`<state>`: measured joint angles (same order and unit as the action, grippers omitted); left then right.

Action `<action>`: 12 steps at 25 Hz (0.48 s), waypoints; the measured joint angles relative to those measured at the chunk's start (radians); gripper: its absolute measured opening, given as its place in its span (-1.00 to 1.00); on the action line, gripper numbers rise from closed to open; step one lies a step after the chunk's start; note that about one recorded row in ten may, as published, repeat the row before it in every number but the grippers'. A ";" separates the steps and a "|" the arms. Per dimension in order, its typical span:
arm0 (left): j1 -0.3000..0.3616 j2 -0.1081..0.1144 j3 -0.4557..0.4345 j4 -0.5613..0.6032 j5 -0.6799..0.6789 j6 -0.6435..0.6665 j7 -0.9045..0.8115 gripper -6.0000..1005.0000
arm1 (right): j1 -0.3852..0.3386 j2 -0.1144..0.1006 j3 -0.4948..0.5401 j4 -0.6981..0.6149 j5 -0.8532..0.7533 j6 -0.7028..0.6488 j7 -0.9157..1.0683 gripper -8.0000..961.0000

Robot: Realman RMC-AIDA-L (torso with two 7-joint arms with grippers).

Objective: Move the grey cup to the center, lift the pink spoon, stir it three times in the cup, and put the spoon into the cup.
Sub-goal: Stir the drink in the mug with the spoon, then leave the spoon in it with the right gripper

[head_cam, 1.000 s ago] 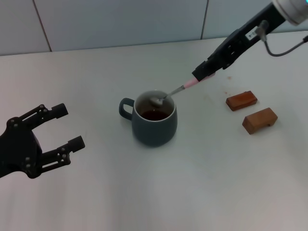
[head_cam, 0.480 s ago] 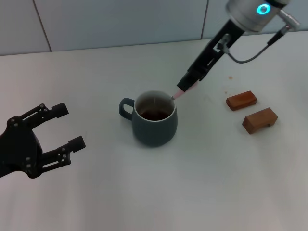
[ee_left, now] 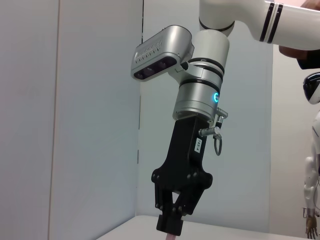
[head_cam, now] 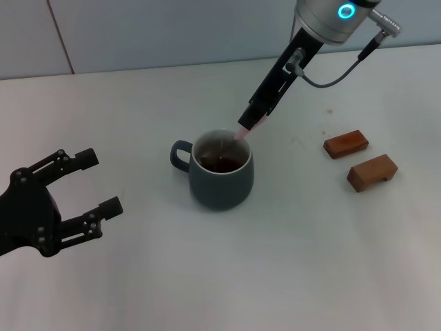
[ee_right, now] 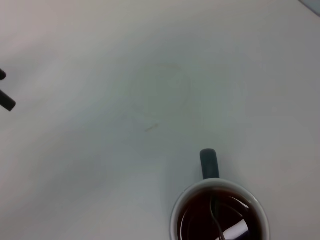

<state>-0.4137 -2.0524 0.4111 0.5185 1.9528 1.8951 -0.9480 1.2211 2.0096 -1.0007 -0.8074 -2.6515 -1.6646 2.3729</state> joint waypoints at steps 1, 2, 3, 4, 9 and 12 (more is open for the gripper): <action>0.000 0.000 0.000 0.000 0.000 0.000 0.000 0.67 | 0.000 0.000 0.000 0.000 0.000 0.000 0.000 -0.76; 0.000 0.000 0.001 0.000 0.000 0.000 0.002 0.67 | 0.004 0.001 0.000 0.002 0.000 -0.002 0.000 -0.76; -0.002 0.000 0.001 0.000 0.000 0.000 0.003 0.67 | 0.006 0.002 0.000 0.002 -0.001 -0.002 0.000 -0.76; -0.003 0.000 0.000 0.000 0.000 0.000 0.003 0.67 | 0.007 0.002 0.000 0.002 -0.001 -0.001 0.000 -0.76; -0.006 0.001 -0.001 0.000 0.000 0.001 0.003 0.67 | 0.012 0.000 -0.001 0.003 -0.033 0.012 0.004 -0.76; -0.007 0.001 0.000 0.000 0.000 0.001 0.003 0.67 | 0.018 -0.001 -0.001 0.004 -0.045 -0.018 0.004 -0.76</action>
<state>-0.4203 -2.0512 0.4107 0.5185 1.9527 1.8960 -0.9450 1.2389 2.0089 -1.0017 -0.8038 -2.6962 -1.6831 2.3769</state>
